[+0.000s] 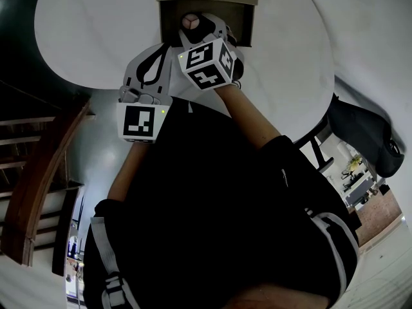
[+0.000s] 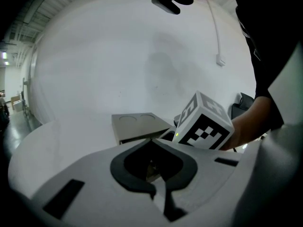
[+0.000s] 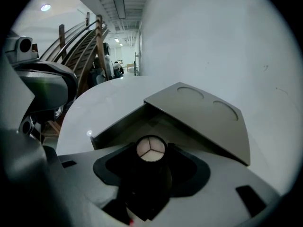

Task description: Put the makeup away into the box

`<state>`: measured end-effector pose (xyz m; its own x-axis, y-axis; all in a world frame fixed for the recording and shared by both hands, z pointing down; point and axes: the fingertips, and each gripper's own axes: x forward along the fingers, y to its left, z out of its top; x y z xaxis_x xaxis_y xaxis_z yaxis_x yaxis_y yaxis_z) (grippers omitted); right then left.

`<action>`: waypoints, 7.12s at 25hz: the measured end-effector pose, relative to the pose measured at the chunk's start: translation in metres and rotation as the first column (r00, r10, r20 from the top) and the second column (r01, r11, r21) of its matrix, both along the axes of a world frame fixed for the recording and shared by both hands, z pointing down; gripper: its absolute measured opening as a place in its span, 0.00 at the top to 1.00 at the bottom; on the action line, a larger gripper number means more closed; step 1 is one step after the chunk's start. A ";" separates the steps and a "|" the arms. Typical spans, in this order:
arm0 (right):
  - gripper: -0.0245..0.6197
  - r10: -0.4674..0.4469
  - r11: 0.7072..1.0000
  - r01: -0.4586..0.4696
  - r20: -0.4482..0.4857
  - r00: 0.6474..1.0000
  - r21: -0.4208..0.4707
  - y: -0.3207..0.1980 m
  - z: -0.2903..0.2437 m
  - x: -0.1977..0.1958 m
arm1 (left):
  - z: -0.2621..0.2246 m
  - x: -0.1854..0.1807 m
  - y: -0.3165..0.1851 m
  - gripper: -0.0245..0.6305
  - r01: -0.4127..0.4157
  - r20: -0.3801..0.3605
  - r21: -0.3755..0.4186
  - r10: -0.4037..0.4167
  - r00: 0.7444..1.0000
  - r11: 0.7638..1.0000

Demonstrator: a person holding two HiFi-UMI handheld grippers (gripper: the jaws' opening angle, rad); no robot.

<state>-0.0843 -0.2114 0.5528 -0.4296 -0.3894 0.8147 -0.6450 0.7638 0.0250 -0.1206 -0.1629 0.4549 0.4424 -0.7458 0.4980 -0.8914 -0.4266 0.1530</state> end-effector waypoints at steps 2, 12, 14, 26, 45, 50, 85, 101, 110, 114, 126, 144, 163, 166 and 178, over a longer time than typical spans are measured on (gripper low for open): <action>0.58 -0.007 1.000 0.007 0.003 1.000 -0.004 0.002 0.000 -0.002 | -0.001 0.000 0.002 0.95 -0.001 0.000 0.002 0.001 1.000 1.000; 0.59 0.077 0.988 -0.087 0.085 0.993 0.126 0.006 -0.048 0.015 | -0.015 0.006 0.013 0.95 -0.011 0.003 0.047 0.011 1.000 0.999; 0.66 0.094 0.980 -0.115 0.125 0.988 0.166 0.009 -0.068 0.021 | -0.022 0.009 0.016 0.95 -0.012 -0.002 0.066 0.012 1.000 0.998; 0.91 0.156 0.876 -0.283 0.325 0.933 0.391 0.044 -0.176 0.072 | -0.078 0.041 0.031 0.95 -0.073 0.025 0.221 0.069 0.997 0.972; 0.92 0.253 0.816 -0.417 0.400 0.881 0.401 0.084 -0.211 0.134 | -0.108 0.083 0.050 0.95 -0.122 0.036 0.302 0.116 0.993 0.946; 0.92 0.250 0.839 -0.393 0.375 0.893 0.375 0.083 -0.193 0.131 | -0.098 0.083 0.046 0.95 -0.121 0.035 0.273 0.115 0.993 0.955; 0.69 -0.043 0.995 0.047 0.051 0.998 -0.085 0.123 0.006 0.104 | 0.009 0.084 0.039 0.95 -0.120 0.019 0.033 0.119 0.993 0.992; 0.86 0.044 0.991 -0.036 0.062 0.997 -0.132 0.116 0.010 0.102 | 0.012 0.072 0.040 0.95 -0.100 0.019 0.012 0.099 0.995 0.995; 0.86 0.222 0.974 -0.201 0.254 0.941 -0.103 0.078 -0.054 0.101 | 0.008 0.066 0.035 0.95 -0.105 0.021 0.019 0.105 0.994 0.994; 0.86 0.279 0.960 -0.260 0.297 0.913 -0.100 0.056 -0.067 0.101 | 0.007 0.063 0.028 0.95 -0.102 0.018 0.020 0.102 0.995 0.995; 0.86 0.294 0.956 -0.284 0.278 0.915 -0.075 0.004 -0.061 0.090 | 0.008 0.053 0.010 0.95 -0.091 0.018 0.013 0.091 0.996 0.996; 0.86 0.212 0.974 -0.219 0.112 0.971 0.058 -0.020 -0.033 0.083 | 0.019 0.042 0.005 0.95 -0.049 0.000 -0.023 0.049 0.999 0.999; 0.86 0.253 0.886 -0.322 0.233 0.939 0.333 -0.001 -0.131 0.109 | -0.038 0.045 0.022 0.95 -0.027 -0.033 0.121 0.031 0.999 0.992; 0.90 0.244 0.850 -0.343 0.279 0.929 0.400 0.012 -0.165 0.114 | -0.064 0.047 0.029 0.95 -0.019 -0.044 0.182 0.027 0.999 0.983; 0.92 0.190 0.717 -0.473 0.509 0.839 0.512 0.069 -0.277 0.130 | -0.155 0.047 0.055 0.95 0.016 -0.060 0.397 0.009 0.998 0.918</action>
